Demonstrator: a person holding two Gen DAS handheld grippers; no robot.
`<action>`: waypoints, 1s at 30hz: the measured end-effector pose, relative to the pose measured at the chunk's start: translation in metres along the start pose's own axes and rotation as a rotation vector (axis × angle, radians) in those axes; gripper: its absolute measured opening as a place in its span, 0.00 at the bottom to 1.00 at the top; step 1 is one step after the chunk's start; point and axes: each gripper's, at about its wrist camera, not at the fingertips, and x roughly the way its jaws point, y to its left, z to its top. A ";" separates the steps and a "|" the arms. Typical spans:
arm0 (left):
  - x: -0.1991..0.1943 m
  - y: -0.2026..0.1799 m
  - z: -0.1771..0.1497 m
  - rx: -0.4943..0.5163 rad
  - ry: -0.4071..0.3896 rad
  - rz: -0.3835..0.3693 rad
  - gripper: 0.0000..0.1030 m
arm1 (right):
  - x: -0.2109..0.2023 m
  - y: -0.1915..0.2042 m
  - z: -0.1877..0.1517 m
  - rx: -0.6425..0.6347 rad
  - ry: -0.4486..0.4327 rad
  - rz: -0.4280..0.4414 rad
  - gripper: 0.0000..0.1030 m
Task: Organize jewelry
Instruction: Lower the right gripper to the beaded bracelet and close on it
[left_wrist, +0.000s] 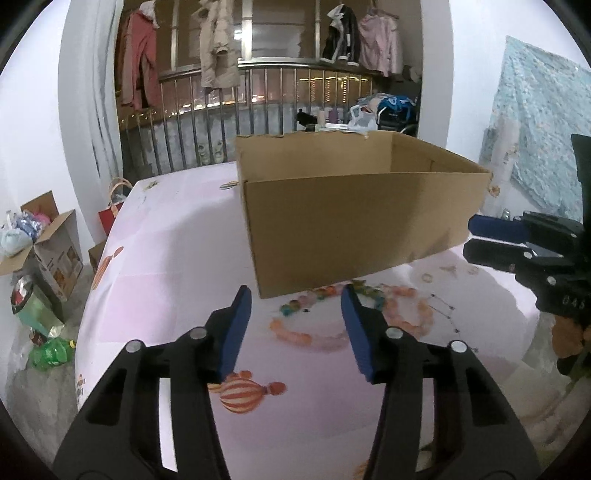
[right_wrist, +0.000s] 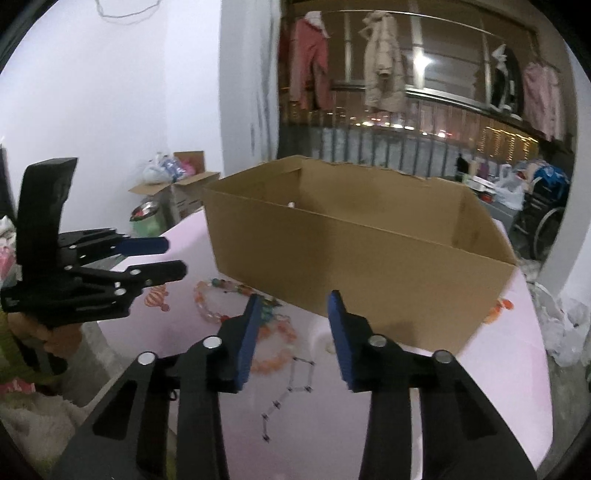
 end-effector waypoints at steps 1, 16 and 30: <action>0.003 0.002 -0.001 0.000 0.002 0.001 0.43 | 0.006 0.004 0.001 -0.015 0.002 0.012 0.32; 0.051 0.017 -0.004 0.058 0.121 -0.070 0.27 | 0.075 0.013 0.003 -0.107 0.188 0.094 0.19; 0.069 0.019 -0.005 0.091 0.169 -0.080 0.13 | 0.094 0.010 -0.002 -0.081 0.273 0.122 0.15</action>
